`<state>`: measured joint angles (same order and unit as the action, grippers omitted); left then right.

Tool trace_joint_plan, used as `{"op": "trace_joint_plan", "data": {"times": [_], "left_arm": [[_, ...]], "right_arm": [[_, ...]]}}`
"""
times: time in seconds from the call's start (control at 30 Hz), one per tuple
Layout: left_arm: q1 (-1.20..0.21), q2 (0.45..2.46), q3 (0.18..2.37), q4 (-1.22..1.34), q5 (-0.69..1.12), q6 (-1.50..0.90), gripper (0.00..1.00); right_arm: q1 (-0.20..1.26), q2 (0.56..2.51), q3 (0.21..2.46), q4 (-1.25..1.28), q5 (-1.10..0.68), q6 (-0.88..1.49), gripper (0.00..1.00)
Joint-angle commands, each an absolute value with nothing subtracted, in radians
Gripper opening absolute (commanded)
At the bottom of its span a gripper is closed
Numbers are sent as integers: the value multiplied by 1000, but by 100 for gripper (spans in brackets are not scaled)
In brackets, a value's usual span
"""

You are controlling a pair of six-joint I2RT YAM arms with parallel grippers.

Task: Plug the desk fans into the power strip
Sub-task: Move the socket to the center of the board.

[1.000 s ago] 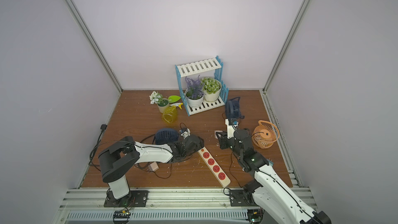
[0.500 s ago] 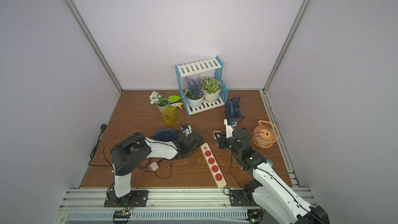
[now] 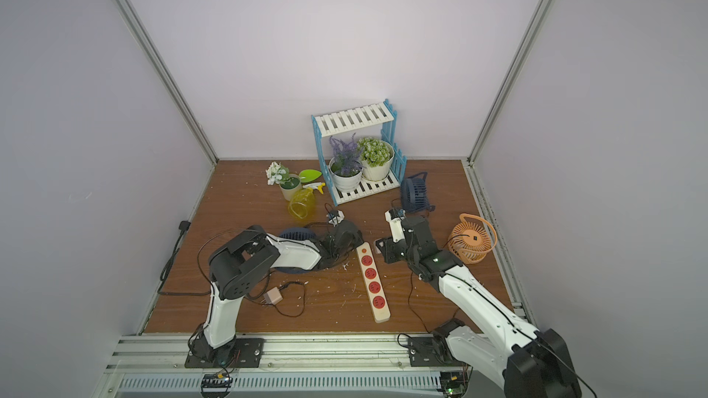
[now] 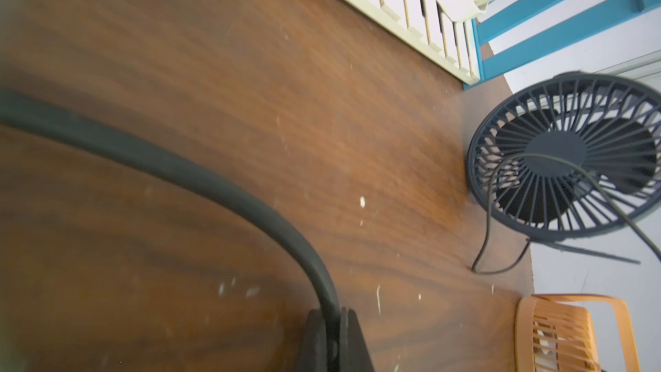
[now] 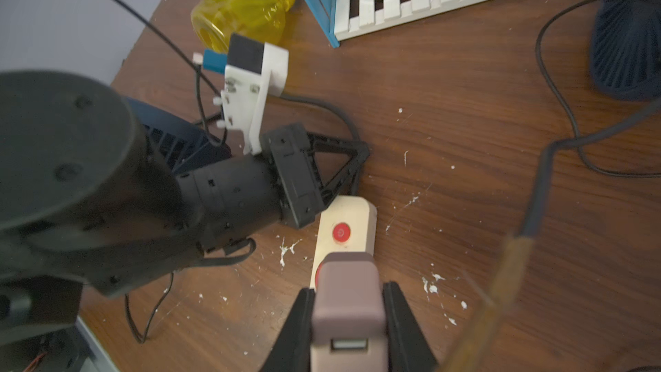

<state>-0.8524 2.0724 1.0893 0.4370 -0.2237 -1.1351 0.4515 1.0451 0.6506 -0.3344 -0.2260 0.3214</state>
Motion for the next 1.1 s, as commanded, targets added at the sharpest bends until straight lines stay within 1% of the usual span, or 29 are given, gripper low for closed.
{"op": "trace_joint_plan", "data": {"times": [0.0,0.23,0.33,0.37,0.4,0.47,0.53,0.63,0.77,1.07], "left_arm": [[-800,2121,1116,429,-235,-1071,0],[-737,2145,1142,431,-184,-1039,0],[-715,2148,1150,436,-135,-1027,4],[-712,2146,1152,437,-120,-1020,6],[-708,2140,1151,439,-106,-1013,12],[-701,2116,1141,448,-73,-1002,26],[-690,2091,1125,460,-37,-991,37],[-672,2049,1102,461,21,-965,47],[-668,2004,1074,461,60,-943,52],[-663,1995,1048,460,181,-966,52]], "right_arm": [[480,1082,688,-388,-244,283,0],[529,1196,739,-343,-207,322,0],[551,1253,776,-344,-183,321,0],[559,1268,787,-348,-174,319,0],[565,1279,798,-349,-165,318,0],[571,1294,814,-348,-162,315,0],[573,1305,830,-354,-153,301,0],[573,1326,859,-379,-133,267,0],[574,1366,889,-390,-125,243,0],[573,1434,915,-366,-109,238,0]]}}
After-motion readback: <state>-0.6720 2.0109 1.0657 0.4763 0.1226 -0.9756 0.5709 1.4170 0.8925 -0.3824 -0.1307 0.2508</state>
